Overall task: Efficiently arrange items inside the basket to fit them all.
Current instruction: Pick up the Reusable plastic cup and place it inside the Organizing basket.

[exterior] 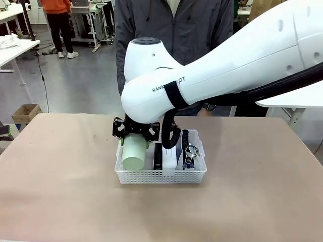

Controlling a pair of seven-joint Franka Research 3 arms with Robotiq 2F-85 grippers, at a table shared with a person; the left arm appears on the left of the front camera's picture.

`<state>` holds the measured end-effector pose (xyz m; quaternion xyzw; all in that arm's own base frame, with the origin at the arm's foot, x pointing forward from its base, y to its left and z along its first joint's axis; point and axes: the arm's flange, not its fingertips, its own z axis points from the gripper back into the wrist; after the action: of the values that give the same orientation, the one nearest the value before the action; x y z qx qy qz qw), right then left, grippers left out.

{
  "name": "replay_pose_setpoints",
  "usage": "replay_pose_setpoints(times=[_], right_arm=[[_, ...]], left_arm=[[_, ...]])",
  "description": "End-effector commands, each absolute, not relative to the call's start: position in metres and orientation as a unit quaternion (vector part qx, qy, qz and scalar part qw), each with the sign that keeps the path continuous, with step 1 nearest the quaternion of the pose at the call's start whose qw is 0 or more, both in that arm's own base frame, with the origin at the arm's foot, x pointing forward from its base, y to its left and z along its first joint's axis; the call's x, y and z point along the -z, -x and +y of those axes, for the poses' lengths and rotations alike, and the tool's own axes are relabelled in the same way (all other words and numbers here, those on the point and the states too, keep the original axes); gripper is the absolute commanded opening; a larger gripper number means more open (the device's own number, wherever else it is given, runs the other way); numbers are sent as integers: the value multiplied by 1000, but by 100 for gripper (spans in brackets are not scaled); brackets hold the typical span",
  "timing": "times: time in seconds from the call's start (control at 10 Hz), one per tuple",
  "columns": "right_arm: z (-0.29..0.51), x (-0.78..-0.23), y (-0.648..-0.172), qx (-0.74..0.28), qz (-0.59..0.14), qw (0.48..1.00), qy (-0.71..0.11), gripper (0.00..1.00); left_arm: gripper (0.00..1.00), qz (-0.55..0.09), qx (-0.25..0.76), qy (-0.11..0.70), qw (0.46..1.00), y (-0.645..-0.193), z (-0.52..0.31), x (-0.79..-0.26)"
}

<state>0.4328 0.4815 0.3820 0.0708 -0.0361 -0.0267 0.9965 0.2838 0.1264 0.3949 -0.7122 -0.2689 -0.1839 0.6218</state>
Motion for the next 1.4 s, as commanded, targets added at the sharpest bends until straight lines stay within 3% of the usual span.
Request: replay_pose_setpoints(times=[0.0,0.7,1.3], right_arm=[[491,-381,-434,48,-47,997,-46,87],[470,-362,-449,93,-22,992,-80,87],[473,-342,-453,88,-18,994,-63,87]], left_arm=[[100,-271,173,715,620,-274,113,-398],[100,-271,173,715,620,-274,113,-398],[100,-271,173,715,620,-274,113,-398]])
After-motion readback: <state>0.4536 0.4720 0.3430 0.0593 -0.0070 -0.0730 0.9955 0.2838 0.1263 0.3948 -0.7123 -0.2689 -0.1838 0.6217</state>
